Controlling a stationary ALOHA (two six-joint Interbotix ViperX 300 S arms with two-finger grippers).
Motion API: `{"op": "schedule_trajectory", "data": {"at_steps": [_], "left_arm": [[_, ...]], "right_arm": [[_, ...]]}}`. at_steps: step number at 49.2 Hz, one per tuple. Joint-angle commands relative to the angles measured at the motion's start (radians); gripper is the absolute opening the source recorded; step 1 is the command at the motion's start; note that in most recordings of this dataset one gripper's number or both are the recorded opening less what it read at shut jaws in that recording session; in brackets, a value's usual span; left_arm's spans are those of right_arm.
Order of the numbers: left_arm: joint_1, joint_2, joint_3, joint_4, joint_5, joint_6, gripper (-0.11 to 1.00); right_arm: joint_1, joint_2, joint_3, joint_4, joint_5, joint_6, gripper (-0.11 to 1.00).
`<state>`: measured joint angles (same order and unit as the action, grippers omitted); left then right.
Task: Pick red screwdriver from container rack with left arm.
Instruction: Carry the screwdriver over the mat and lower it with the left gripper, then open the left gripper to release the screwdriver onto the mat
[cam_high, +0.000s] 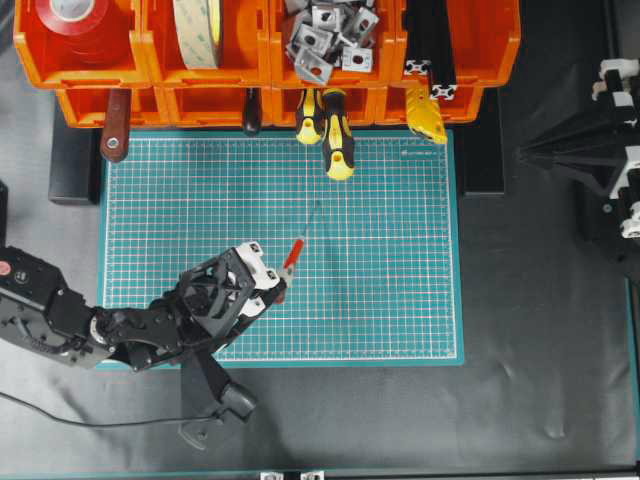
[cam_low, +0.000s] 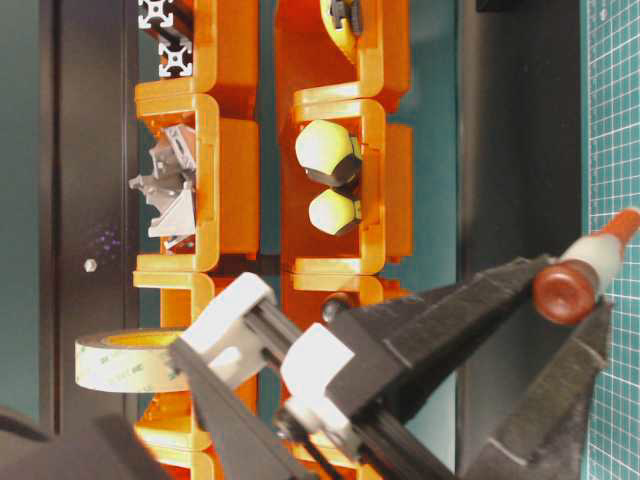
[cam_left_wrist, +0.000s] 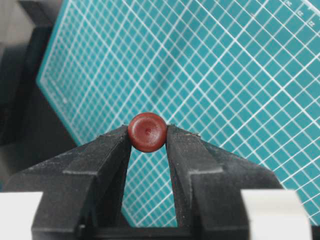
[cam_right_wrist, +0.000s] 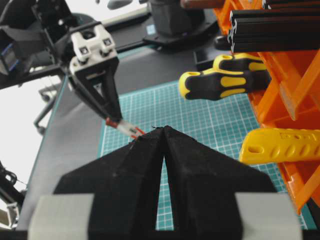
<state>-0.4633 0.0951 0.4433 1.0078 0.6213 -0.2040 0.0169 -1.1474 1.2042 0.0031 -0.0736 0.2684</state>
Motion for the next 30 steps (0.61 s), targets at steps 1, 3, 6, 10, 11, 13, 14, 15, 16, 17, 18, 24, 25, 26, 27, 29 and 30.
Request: {"op": "schedule_trajectory", "data": {"at_steps": [1,3,6,10,11,13,14,15,16,17,18,24,25,26,27,29,30], "left_arm": [[0.003,-0.029,-0.006,0.003,-0.011,-0.008,0.24],[0.003,-0.029,-0.008,0.003,-0.009,-0.012,0.24],[0.002,-0.029,-0.009,0.003,-0.011,-0.014,0.24],[0.000,-0.029,-0.012,0.003,-0.011,-0.014,0.24],[0.002,-0.029,-0.012,0.003,-0.011,-0.014,0.24],[0.000,-0.029,-0.014,0.003,-0.009,-0.015,0.24],[0.000,-0.029,-0.012,0.003,-0.009,-0.015,0.24],[0.000,-0.029,-0.014,0.003,-0.011,-0.015,0.24],[0.000,-0.029,-0.012,0.003,-0.011,-0.018,0.24],[0.000,-0.029,-0.012,0.003,-0.009,-0.020,0.24],[0.000,-0.029,-0.012,0.003,-0.009,-0.023,0.24],[0.000,-0.029,-0.005,0.002,-0.009,-0.055,0.26],[0.000,-0.031,0.000,0.003,-0.009,-0.061,0.28],[0.000,-0.032,0.002,0.002,-0.011,-0.069,0.32],[0.000,-0.034,0.005,0.000,-0.011,-0.078,0.37],[-0.003,-0.037,0.012,0.000,-0.011,-0.094,0.48],[-0.003,-0.040,0.015,-0.002,-0.011,-0.103,0.53]], "right_arm": [[-0.003,0.003,-0.037,0.002,0.005,0.002,0.00],[-0.003,0.000,-0.038,0.003,0.009,0.002,0.00],[-0.003,-0.002,-0.040,0.002,0.017,0.002,0.00],[-0.002,-0.005,-0.041,0.002,0.023,0.002,0.00],[-0.003,-0.006,-0.043,0.002,0.025,0.002,0.00],[-0.002,-0.006,-0.043,0.002,0.028,0.002,0.00],[-0.002,-0.008,-0.043,0.002,0.029,0.002,0.00],[-0.002,-0.008,-0.043,0.002,0.031,0.002,0.00],[-0.003,-0.008,-0.043,0.002,0.031,0.002,0.00],[-0.003,-0.008,-0.043,0.002,0.032,0.002,0.00],[-0.002,-0.008,-0.043,0.002,0.034,0.002,0.00],[-0.003,-0.008,-0.043,0.002,0.037,0.002,0.00],[-0.002,-0.008,-0.043,0.002,0.037,0.002,0.00],[-0.003,-0.008,-0.043,0.002,0.037,0.002,0.00],[-0.002,-0.008,-0.043,0.002,0.037,0.002,0.00],[-0.002,-0.008,-0.043,0.002,0.037,0.002,0.00],[-0.003,-0.008,-0.043,0.003,0.038,0.002,0.00]]}}
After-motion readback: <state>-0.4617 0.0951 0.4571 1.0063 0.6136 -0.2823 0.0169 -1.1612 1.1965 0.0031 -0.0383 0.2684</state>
